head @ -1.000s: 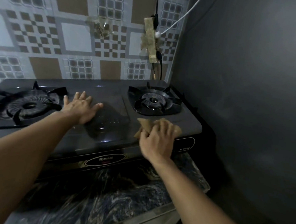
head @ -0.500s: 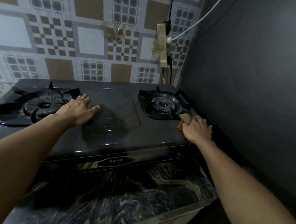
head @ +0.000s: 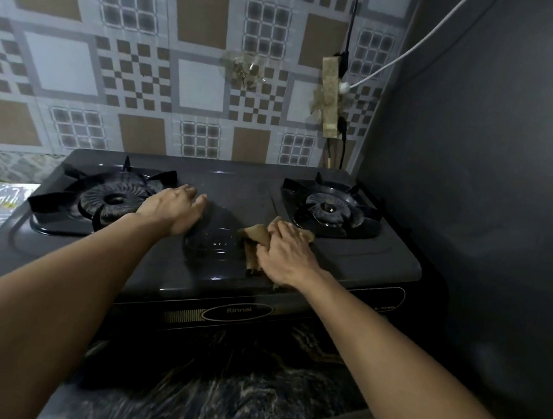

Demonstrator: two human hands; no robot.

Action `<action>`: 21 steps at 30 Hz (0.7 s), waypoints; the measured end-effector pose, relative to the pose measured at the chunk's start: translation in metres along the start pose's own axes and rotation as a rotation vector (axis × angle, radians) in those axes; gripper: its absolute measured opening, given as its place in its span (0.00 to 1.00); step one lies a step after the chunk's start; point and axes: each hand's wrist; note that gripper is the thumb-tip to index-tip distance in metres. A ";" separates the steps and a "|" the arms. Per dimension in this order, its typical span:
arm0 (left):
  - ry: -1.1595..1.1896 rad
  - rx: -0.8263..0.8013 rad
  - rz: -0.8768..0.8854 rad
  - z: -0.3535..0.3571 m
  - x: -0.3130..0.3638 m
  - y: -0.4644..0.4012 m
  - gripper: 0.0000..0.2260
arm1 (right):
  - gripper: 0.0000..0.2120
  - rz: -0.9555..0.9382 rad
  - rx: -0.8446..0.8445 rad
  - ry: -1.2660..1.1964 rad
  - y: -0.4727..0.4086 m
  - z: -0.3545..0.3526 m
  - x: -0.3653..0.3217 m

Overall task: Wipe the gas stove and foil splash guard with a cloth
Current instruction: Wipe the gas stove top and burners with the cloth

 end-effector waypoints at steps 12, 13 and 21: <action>-0.052 0.156 -0.015 -0.009 -0.021 -0.048 0.27 | 0.36 0.030 -0.148 0.003 -0.101 -0.033 -0.012; -0.044 0.152 -0.026 -0.010 -0.023 -0.053 0.28 | 0.37 0.036 -0.142 0.011 -0.113 -0.035 -0.012; 0.032 0.108 -0.141 -0.010 -0.051 -0.084 0.28 | 0.38 0.067 -0.162 0.021 -0.204 -0.057 -0.015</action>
Point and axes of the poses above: each hand's wrist, its own y-axis away from the middle knuckle, its own z-axis out of the palm, x = y × z, and after that the axes turned 15 degrees about -x, right-handed
